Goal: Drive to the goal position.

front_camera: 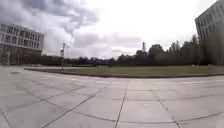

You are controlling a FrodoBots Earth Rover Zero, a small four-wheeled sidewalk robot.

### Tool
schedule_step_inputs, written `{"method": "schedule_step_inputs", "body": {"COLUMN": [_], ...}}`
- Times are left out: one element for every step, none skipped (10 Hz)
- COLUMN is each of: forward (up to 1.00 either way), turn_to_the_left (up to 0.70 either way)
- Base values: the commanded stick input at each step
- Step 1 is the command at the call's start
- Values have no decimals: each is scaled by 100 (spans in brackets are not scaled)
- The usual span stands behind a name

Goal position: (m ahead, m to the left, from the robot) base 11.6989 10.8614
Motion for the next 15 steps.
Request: {"method": "schedule_step_inputs", "body": {"forward": [0, 0, 0, 0, 0, 0, 0, 0, 0, 0, 0, 0, 0, 0, 11], "turn_to_the_left": [70, 70, 70, 70, 70, 69, 69, 70, 70, 66, 38, 0, 0, 0, 0]}}
